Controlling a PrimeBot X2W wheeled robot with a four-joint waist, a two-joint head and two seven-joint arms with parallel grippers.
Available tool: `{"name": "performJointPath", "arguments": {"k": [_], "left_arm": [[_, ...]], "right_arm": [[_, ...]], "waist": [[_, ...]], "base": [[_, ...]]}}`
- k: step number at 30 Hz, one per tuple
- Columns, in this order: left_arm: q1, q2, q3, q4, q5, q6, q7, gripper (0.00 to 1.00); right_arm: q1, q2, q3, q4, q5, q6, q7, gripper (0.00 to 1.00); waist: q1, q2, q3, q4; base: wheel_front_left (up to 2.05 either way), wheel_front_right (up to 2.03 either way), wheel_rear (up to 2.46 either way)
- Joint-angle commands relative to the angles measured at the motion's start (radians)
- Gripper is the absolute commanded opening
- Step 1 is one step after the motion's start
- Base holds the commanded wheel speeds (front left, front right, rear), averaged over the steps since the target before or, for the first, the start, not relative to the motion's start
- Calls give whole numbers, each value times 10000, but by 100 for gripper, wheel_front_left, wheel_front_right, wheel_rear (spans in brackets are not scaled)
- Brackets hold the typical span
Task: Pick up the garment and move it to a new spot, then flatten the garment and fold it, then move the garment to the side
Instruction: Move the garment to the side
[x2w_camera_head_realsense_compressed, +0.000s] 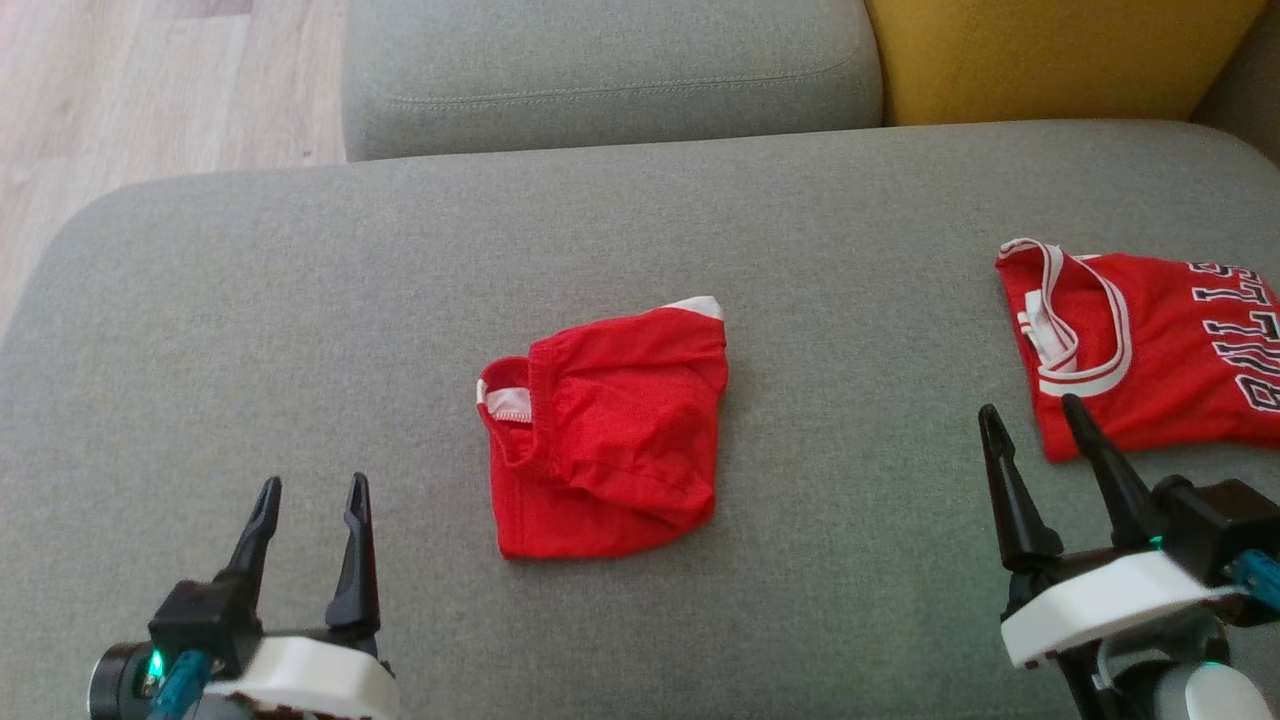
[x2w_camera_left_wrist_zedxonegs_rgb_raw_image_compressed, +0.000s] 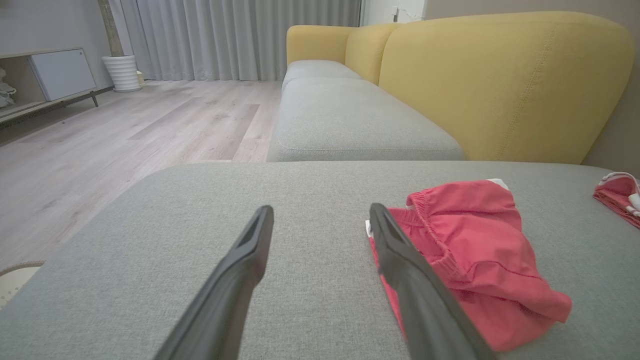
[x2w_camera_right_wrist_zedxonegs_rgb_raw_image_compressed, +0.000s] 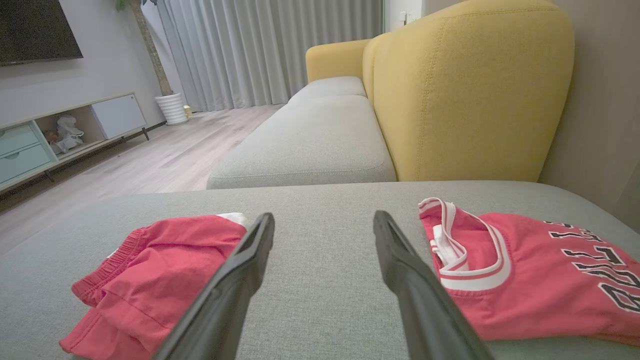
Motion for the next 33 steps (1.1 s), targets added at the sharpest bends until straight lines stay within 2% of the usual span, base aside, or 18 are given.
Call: {"name": "performJointPath", "arguments": {"k": [1, 7, 11, 24, 33], "left_arm": [[-368, 224, 341, -343, 45, 62, 11, 100], [-522, 216, 264, -378, 85, 63, 15, 100], [-879, 149, 168, -393, 110, -7, -10, 100], [-2282, -405, -157, 225, 126, -483, -439, 100], [-2654, -690, -149, 618, 197, -687, -567, 100]], "right_arm": [[-230, -78, 187, -362, -69, 67, 43, 100], [-321, -65, 129, -233, -16, 67, 109, 100], [-779, -39, 294, 396, 164, 67, 152, 100], [-3833, 336, 2335, 4837, 1263, 67, -524, 100], [-4694, 348, 4122, 6954, 2931, 67, -321, 100]], "waist": [[0, 0, 11, 1], [0, 0, 186, 114], [0, 0, 546, 360], [0, 0, 1986, 1695], [0, 0, 2276, 1946]], "base": [[0, 0, 0], [0, 0, 0], [0, 0, 0], [0, 0, 0], [0, 0, 0]]}}
